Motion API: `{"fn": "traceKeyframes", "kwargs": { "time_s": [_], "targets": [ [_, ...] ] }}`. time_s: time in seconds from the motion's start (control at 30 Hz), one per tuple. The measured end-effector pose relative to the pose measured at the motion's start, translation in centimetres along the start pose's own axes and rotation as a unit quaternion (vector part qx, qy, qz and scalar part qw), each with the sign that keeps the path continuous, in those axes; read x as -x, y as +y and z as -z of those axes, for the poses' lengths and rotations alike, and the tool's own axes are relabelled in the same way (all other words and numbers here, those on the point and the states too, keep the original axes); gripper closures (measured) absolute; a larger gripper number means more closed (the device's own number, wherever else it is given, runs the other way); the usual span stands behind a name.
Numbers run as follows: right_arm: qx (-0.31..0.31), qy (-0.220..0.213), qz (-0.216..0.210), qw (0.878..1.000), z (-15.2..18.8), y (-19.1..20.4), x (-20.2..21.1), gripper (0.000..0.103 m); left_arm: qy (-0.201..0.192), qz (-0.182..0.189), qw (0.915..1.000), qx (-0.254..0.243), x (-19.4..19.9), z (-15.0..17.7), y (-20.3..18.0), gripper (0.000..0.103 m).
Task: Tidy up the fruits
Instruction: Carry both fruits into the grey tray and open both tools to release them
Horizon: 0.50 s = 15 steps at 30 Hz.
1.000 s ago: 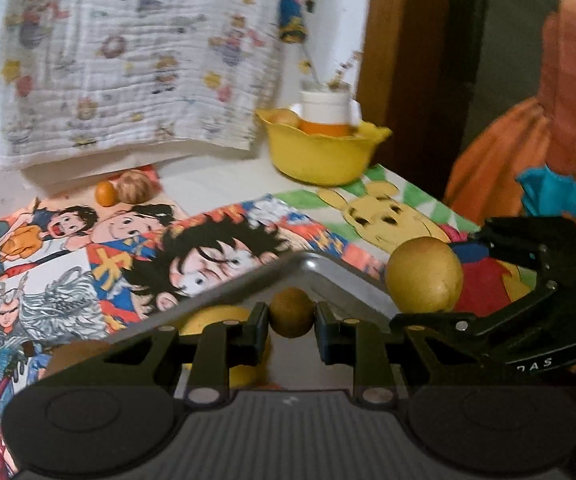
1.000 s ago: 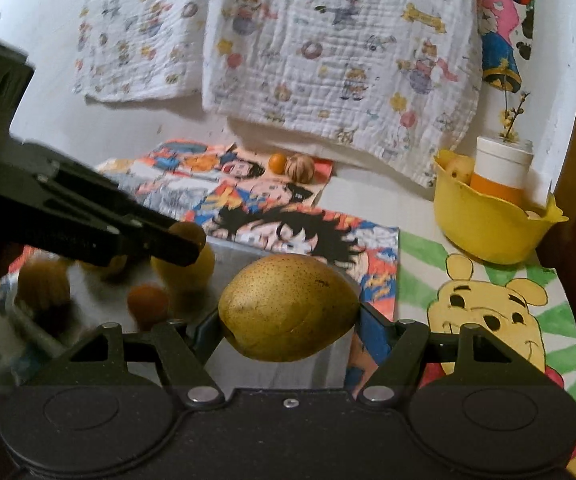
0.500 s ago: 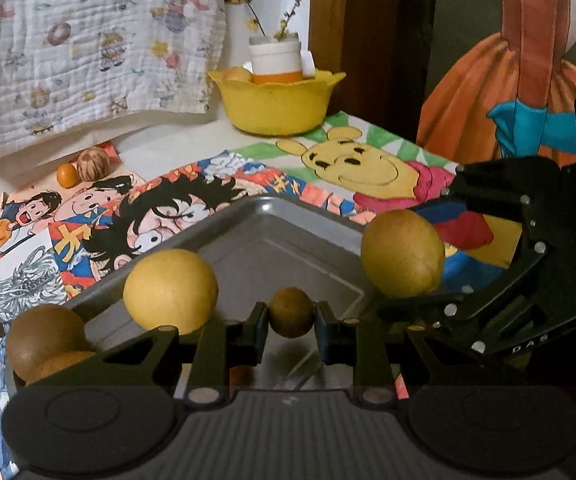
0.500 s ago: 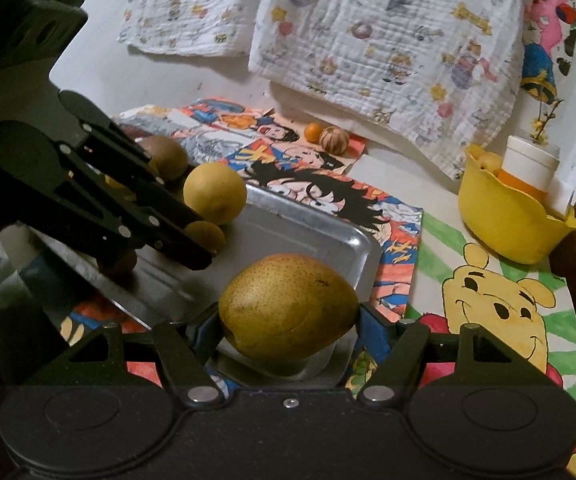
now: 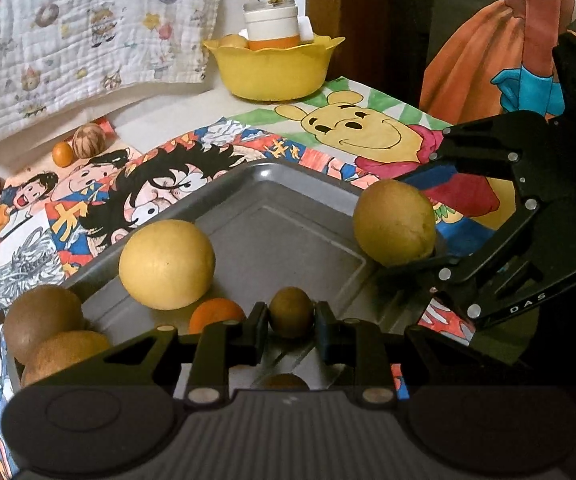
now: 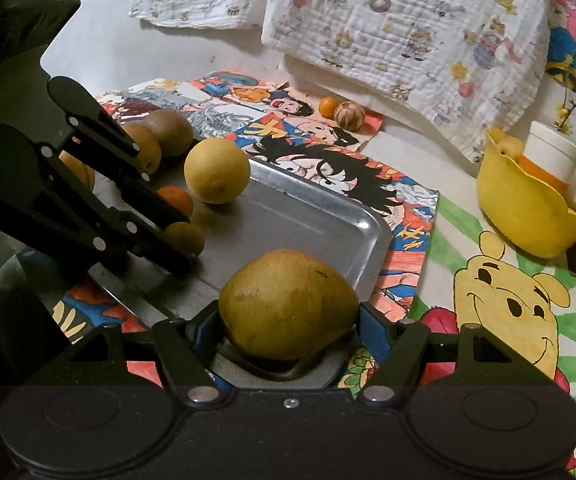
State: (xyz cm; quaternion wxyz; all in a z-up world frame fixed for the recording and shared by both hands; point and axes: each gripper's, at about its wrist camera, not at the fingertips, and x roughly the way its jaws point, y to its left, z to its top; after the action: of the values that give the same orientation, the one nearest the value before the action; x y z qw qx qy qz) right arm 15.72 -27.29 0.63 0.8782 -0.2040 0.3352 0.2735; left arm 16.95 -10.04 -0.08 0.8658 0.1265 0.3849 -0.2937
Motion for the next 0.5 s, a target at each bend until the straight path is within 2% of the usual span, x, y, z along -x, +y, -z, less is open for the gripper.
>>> {"fn": "traceKeyframes", "kwargs": {
  "time_s": [0.3,0.37,0.43,0.5],
  "targets": [
    [0.014,0.007,-0.005,1.000,0.1,-0.6,0.0,0.031,0.011,0.003,0.9998,0.015,0.3,0.3,0.6,0.072],
    [0.012,0.010,-0.007,1.000,0.2,-1.1,0.1,0.028,0.005,0.007,0.9997,0.025,1.0,0.5,0.9,0.063],
    [0.006,0.008,-0.008,1.000,0.4,-1.6,0.4,0.023,-0.008,0.012,0.9994,0.032,1.8,0.7,1.0,0.036],
    [-0.003,0.006,-0.007,1.000,0.6,-1.9,0.8,0.019,-0.022,0.002,0.9994,0.026,2.7,1.1,0.7,0.030]
  ]
}}
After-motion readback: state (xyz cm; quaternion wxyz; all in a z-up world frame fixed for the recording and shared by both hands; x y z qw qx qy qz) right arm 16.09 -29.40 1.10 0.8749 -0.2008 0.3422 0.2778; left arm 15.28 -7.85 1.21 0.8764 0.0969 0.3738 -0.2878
